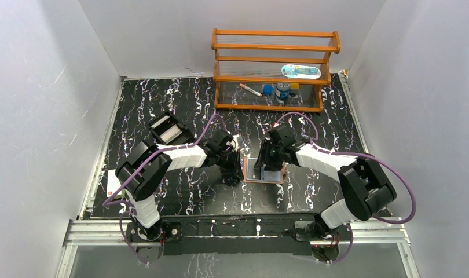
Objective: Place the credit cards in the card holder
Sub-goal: Insert the credit card into the card holder.
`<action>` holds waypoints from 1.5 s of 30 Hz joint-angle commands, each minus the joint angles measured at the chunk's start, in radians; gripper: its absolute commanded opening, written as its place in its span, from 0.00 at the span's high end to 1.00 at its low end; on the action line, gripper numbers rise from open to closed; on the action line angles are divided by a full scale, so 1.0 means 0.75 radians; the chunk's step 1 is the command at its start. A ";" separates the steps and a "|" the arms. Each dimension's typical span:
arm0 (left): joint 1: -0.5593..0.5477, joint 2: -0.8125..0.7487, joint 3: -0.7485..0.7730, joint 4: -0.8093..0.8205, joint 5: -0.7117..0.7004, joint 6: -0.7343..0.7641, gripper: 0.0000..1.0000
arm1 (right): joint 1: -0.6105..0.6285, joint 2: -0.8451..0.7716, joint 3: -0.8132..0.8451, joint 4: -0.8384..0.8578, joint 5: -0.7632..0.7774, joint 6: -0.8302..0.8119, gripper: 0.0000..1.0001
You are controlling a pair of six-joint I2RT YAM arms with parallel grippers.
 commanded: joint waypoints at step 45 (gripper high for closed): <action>-0.013 -0.041 0.019 -0.082 -0.060 -0.003 1.00 | -0.086 -0.106 0.013 -0.186 0.214 -0.157 0.29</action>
